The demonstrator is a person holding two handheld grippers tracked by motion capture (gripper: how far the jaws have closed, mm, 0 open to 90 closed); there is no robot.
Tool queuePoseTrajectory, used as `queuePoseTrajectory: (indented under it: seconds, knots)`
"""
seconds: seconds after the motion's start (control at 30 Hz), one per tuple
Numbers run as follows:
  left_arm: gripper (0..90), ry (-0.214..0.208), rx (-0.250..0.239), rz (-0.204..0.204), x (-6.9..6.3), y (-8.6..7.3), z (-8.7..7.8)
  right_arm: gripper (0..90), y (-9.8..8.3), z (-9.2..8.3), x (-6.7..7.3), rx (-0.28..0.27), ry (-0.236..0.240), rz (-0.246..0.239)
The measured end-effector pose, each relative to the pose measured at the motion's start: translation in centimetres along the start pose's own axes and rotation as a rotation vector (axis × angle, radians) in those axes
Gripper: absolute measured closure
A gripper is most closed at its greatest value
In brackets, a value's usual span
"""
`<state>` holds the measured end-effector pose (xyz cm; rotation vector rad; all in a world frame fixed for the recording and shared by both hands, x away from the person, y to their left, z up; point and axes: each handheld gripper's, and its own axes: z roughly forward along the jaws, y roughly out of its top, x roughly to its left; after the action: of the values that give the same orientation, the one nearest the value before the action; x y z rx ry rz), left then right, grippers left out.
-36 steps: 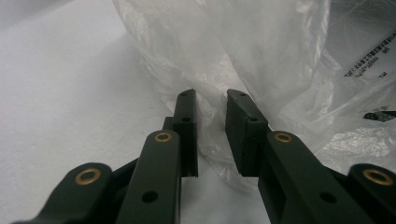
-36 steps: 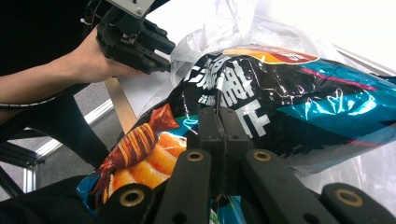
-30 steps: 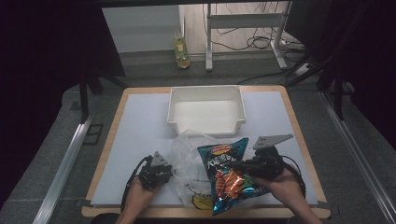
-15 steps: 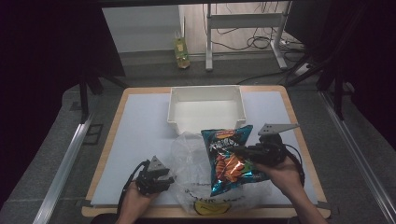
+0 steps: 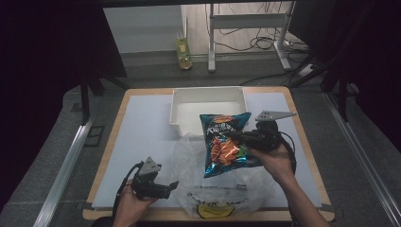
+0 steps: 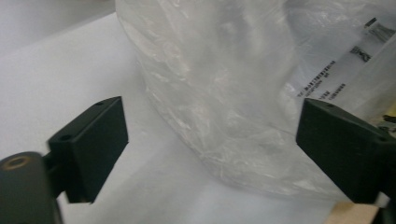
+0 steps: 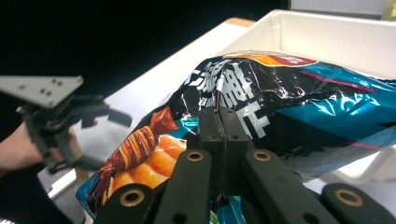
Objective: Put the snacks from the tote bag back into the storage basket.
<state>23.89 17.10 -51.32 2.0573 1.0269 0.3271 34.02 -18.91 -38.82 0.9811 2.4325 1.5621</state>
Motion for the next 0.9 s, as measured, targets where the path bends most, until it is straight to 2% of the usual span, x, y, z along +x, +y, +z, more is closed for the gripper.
queuePoseTrajectory:
  seconds: [0.2, 0.27, 0.43, 0.53, 0.67, 0.9]
  knots:
    - [3.8, -0.006, -0.02, 0.005, -0.1, -0.1, -0.5, 89.9, 1.2, 1.1, -0.4, -0.024, -0.016, -0.002]
    - [3.0, -0.012, -0.012, 0.004, 0.1, -0.2, -0.4, 90.0, 1.5, 1.6, -0.6, -0.029, -0.028, -0.012]
    - [1.6, -0.027, -0.039, -0.029, 0.6, -0.5, -0.4, 90.0, 1.9, 2.8, -1.1, -0.035, -0.033, 0.0]
    - [1.0, -0.007, -0.058, -0.018, 0.7, -0.5, -0.5, 90.0, 2.1, 3.3, -1.5, -0.043, -0.04, 0.011]
    - [0.5, 0.007, -0.047, -0.014, 0.7, -0.6, -0.3, 89.9, 2.5, 4.0, -2.2, -0.053, -0.058, 0.016]
    - [0.5, 0.006, -0.024, 0.003, 0.6, -0.6, -0.1, 89.9, 3.4, 5.2, -3.2, -0.075, -0.075, 0.031]
